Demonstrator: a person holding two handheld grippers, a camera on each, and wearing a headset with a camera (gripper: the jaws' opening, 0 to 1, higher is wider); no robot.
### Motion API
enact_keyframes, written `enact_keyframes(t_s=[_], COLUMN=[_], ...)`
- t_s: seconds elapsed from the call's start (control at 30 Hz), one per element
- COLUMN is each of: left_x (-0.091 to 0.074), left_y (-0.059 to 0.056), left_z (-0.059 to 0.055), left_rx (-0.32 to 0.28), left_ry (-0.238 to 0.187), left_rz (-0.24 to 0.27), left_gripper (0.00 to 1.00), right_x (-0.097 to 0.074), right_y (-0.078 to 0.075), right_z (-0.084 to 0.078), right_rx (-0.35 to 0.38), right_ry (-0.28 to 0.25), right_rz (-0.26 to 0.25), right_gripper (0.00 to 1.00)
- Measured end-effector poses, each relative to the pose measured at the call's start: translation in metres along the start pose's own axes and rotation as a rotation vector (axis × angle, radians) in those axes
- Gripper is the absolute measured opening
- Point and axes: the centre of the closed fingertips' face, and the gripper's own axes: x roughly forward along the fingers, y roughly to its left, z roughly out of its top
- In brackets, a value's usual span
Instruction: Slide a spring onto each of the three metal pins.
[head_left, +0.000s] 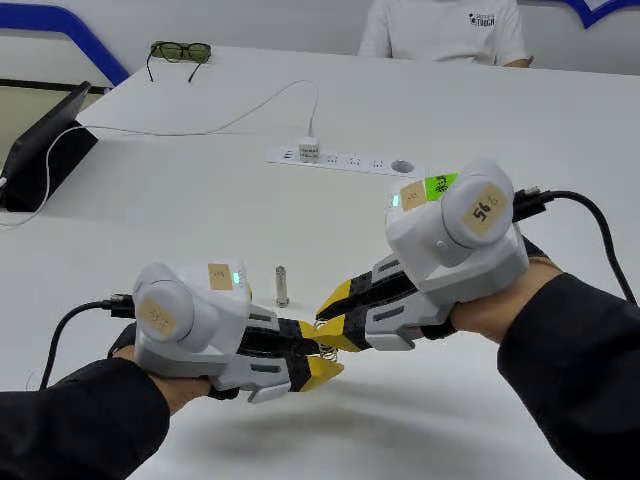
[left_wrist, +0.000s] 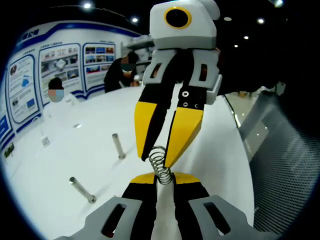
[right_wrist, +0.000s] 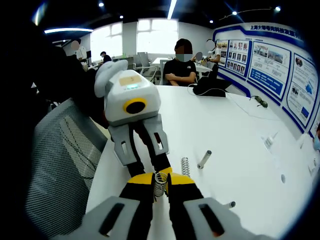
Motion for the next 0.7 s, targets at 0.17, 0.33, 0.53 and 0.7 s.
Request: enact_keyframes(t_s=[0.17,0.33,0.53,0.7], left_x=[0.000,0.000,-0.006,-0.013], left_y=[0.001,0.004,0.007,0.014], left_z=[0.001,0.002,0.001,-0.002], left_rx=[-0.009,-0.023,-0.049,-0.071], left_ry=[-0.006,-0.011,-0.021,-0.026], left_rz=[0.005,0.015,0.028,0.057], left_gripper=[0.13,0.19,0.22,0.27], right_x=[-0.004,-0.008,-0.015,-0.022], right_y=[-0.004,-0.010,-0.016,-0.024], right_z=[-0.001,-0.006,-0.010,-0.015], right_rx=[0.006,0.008,0.021,0.038], right_ry=[0.002,0.012,0.017,0.019], right_rz=[-0.009,-0.027,-0.046,-0.073], right_gripper=[0.11,0.11,0.11,0.11])
